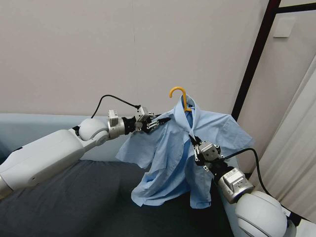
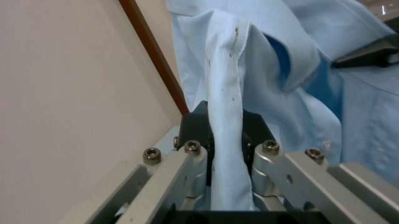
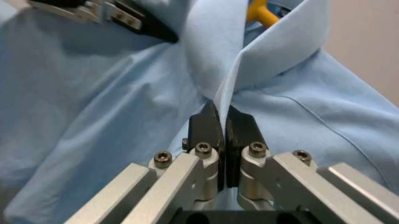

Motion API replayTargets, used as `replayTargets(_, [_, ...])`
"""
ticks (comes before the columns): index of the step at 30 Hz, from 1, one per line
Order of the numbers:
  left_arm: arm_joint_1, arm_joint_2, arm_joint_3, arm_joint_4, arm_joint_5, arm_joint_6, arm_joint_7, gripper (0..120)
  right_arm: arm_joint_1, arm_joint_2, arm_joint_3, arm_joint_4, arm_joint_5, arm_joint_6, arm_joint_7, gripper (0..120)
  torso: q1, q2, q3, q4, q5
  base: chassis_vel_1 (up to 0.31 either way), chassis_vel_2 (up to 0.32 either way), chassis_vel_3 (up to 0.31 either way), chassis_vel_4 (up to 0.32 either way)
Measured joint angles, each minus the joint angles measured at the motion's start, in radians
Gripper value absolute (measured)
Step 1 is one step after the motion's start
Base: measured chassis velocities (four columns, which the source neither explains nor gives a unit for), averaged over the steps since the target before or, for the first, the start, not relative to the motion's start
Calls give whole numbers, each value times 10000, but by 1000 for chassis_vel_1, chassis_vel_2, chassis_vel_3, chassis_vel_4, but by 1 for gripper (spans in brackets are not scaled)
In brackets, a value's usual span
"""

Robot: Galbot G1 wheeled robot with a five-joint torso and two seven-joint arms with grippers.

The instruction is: Pick up the clothes from the sofa and hang them on the clothes hanger.

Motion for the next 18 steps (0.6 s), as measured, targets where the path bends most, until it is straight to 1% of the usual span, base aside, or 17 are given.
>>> replayTargets(5, [107, 153, -108, -26, -8, -28, -14, 7, -330, -9, -81, 136, -105, -70, -22, 0, 0, 0, 0, 0, 0, 0, 0, 0, 0])
replayTargets(7, [153, 168, -152, -4, -2, -45, -28, 7, -509, -97, -51, 341, -101, -71, -143, 4, -1, 0, 0, 1, 0, 0, 0, 0, 0])
replayTargets(8, [153, 168, -152, -4, -2, -45, -28, 7, -509, -97, -51, 341, -101, -71, -143, 4, -1, 0, 0, 1, 0, 0, 0, 0, 0])
replayTargets(12, [374, 134, -340, 71, 47, -67, -37, 7, -1069, -299, 52, 824, -26, -33, -345, 22, 0, 0, 0, -1, -1, 0, 0, 0, 0])
replayTargets(13, [374, 134, -340, 71, 47, -67, -37, 7, -1069, -299, 52, 824, -26, -33, -345, 22, 0, 0, 0, -1, -1, 0, 0, 0, 0])
replayTargets(17, [531, 165, -482, 82, 89, -94, -39, 7, -1554, -439, 299, 1242, 425, -23, -237, 41, 0, 0, 0, 0, 0, 0, 0, 0, 0])
replayTargets(18, [531, 165, -482, 82, 89, -94, -39, 7, -1554, -439, 299, 1242, 425, -23, -237, 41, 0, 0, 0, 0, 0, 0, 0, 0, 0])
